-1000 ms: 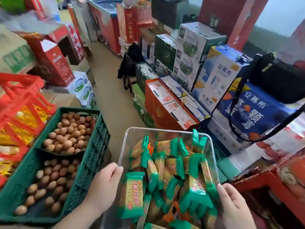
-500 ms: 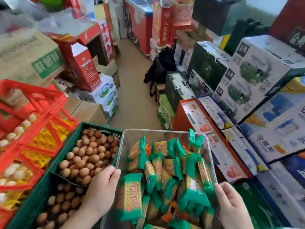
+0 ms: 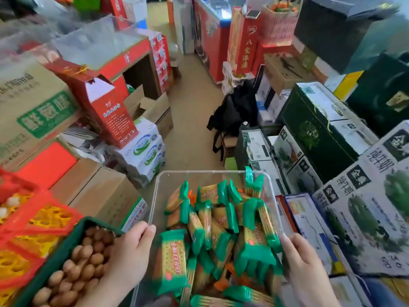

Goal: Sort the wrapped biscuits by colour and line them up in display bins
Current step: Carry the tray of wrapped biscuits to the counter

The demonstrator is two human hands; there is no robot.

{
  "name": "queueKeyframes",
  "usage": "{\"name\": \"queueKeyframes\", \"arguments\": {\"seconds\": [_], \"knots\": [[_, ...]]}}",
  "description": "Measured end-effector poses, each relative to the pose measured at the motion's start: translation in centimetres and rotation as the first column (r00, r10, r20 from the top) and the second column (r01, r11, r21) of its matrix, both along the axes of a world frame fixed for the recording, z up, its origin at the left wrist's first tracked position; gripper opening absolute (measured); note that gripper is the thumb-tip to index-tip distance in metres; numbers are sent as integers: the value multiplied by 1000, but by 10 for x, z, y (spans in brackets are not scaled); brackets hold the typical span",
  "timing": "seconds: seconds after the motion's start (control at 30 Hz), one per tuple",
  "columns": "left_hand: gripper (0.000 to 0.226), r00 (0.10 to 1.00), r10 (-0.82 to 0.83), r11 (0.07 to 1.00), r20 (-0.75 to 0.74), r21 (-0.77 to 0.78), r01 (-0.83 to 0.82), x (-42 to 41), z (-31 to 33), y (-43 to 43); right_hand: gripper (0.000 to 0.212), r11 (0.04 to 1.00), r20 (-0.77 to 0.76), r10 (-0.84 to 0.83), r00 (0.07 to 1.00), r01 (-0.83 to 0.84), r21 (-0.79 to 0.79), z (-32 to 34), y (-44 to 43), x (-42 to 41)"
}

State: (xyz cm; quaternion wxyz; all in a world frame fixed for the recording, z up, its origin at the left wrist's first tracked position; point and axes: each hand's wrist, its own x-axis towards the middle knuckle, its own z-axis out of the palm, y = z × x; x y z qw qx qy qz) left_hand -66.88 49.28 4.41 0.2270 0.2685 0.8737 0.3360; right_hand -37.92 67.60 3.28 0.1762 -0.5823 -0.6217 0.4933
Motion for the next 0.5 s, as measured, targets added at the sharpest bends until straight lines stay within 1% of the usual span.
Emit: {"name": "queueKeyframes", "arguments": {"seconds": [0.1, 0.17, 0.27, 0.33, 0.43, 0.5], "knots": [[42, 999, 6, 1000, 44, -5, -6, -31, -6, 50, 34, 999, -18, 26, 1000, -26, -30, -3, 55, -32], [42, 997, 7, 1000, 78, 5, -7, -57, -15, 82, 33, 1000, -22, 24, 999, -24, -20, -8, 87, -57], [43, 995, -8, 1000, 95, 31, 5, -102, -29, 134, 32, 1000, 1, -8, 1000, 8, -6, -18, 137, -98], [42, 995, -28, 998, 92, 64, 22, -137, -37, 173, 35, 999, 9, -28, 1000, 28, -15, -21, 171, -133], [42, 992, -66, 992, 104, 112, 54, -201, -30, 237, 36, 997, 24, -72, 997, 71, 38, -19, 223, -194], [42, 995, -80, 990, 64, 119, 73, -248, -21, 274, 37, 997, 39, -59, 997, 57, 60, -9, 254, -239]]}}
